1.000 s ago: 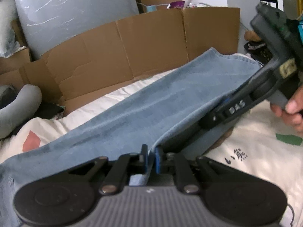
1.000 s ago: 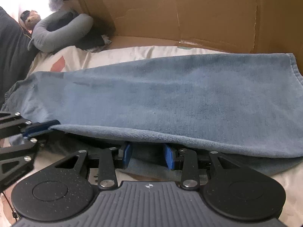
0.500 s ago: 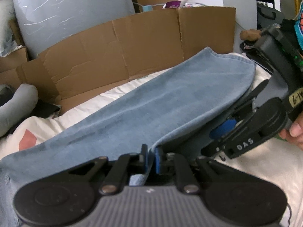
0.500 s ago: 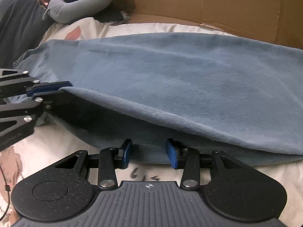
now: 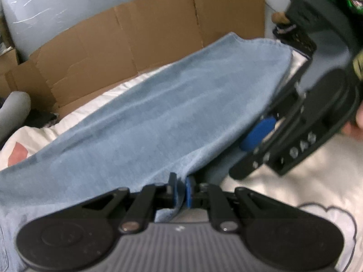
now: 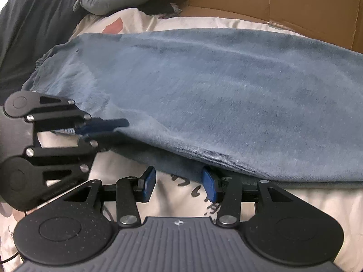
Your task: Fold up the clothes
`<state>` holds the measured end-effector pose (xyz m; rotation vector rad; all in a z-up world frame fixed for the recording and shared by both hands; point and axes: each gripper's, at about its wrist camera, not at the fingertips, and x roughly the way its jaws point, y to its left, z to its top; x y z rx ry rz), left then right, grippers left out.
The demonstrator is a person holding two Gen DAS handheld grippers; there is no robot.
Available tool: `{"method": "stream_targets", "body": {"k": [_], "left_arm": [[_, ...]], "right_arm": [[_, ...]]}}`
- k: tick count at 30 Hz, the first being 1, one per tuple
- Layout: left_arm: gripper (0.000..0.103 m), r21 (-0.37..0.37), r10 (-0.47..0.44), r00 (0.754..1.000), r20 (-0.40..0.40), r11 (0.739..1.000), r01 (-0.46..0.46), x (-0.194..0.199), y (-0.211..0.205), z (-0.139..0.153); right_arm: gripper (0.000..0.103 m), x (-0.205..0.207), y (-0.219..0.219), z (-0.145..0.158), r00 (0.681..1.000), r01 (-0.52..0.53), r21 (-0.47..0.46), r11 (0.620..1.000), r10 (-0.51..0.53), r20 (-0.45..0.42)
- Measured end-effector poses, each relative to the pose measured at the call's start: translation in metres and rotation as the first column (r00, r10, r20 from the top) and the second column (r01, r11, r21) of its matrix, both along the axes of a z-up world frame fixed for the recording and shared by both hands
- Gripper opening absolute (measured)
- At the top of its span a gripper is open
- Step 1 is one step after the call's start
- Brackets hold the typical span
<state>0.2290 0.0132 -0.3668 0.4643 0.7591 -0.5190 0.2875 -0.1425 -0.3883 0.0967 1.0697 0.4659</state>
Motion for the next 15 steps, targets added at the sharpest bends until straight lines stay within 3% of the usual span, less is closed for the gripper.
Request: {"method": "stream_targets", "body": {"k": [5,9,13,15], "left_arm": [[0.020,0.048,0.009,1.000,-0.012,0.999,-0.008,-0.006,0.002,-0.014],[0.062,0.104,0.075,0.997,0.019,0.992,-0.076,-0.015,0.007,-0.009],[0.067,0.092,0.127,0.992,0.017,0.987,-0.128,-0.033,0.026,0.003],[0.076,0.109,0.165,0.985,0.040,0.980,-0.169,-0.043,0.036,0.008]], "right_arm": [[0.047,-0.001,-0.005,0.001,0.999,0.001,0.031,1.000,0.000,-0.034],[0.047,-0.007,-0.003,0.002,0.998,-0.012,0.059,0.998,0.015,-0.053],[0.047,-0.012,0.004,0.006,0.997,-0.046,0.080,0.996,0.050,-0.050],[0.047,-0.013,0.007,0.009,0.997,-0.059,0.087,0.994,0.063,-0.043]]}}
